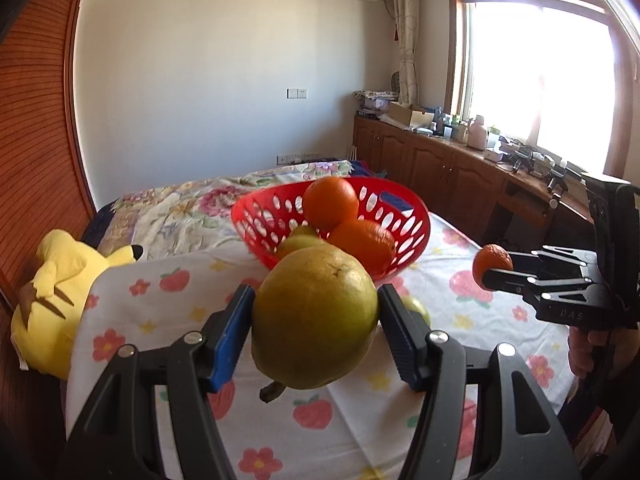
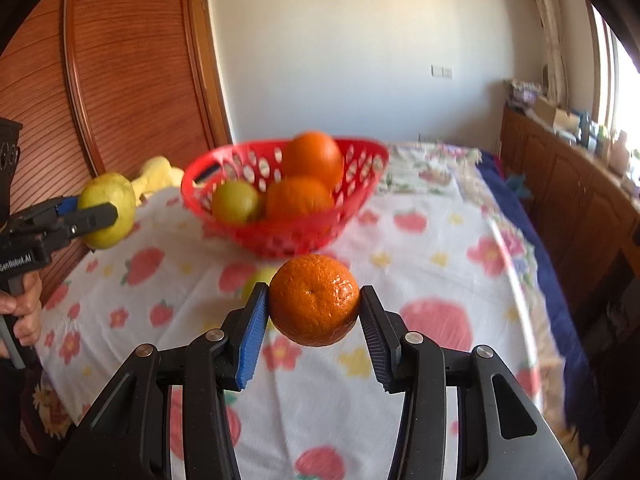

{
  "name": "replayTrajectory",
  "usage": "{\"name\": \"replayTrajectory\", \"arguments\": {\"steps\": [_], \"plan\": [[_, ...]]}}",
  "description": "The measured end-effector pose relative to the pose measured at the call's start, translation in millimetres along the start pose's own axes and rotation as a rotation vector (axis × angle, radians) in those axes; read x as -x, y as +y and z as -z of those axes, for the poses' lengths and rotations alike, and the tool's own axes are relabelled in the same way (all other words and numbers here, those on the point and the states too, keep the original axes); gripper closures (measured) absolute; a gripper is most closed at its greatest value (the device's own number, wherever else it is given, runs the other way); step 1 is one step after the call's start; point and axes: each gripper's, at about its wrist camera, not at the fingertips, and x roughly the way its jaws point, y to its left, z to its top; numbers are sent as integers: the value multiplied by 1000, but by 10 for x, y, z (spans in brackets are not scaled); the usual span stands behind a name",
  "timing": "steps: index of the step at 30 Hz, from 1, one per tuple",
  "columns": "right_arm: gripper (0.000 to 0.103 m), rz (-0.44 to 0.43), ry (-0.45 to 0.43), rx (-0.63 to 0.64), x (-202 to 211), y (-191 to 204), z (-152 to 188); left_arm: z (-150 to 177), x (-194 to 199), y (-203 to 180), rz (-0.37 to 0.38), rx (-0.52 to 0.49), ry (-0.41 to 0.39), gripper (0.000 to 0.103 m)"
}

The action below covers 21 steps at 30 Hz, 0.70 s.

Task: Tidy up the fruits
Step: 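Lift the tangerine and pear and carry both over the red basket, then open the right tool to drop the tangerine into the basket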

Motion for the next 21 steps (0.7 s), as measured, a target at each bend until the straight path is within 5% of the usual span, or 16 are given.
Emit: {"name": "replayTrajectory", "arguments": {"steps": [9,21], "plan": [[57,-5,-33,62,-275,-168,-552,-434,-303,-23,10,-29,-27,41],[57,-51,13,110,-934,-192,-881,-750,-839,121,-20,-35,1,41]]}}
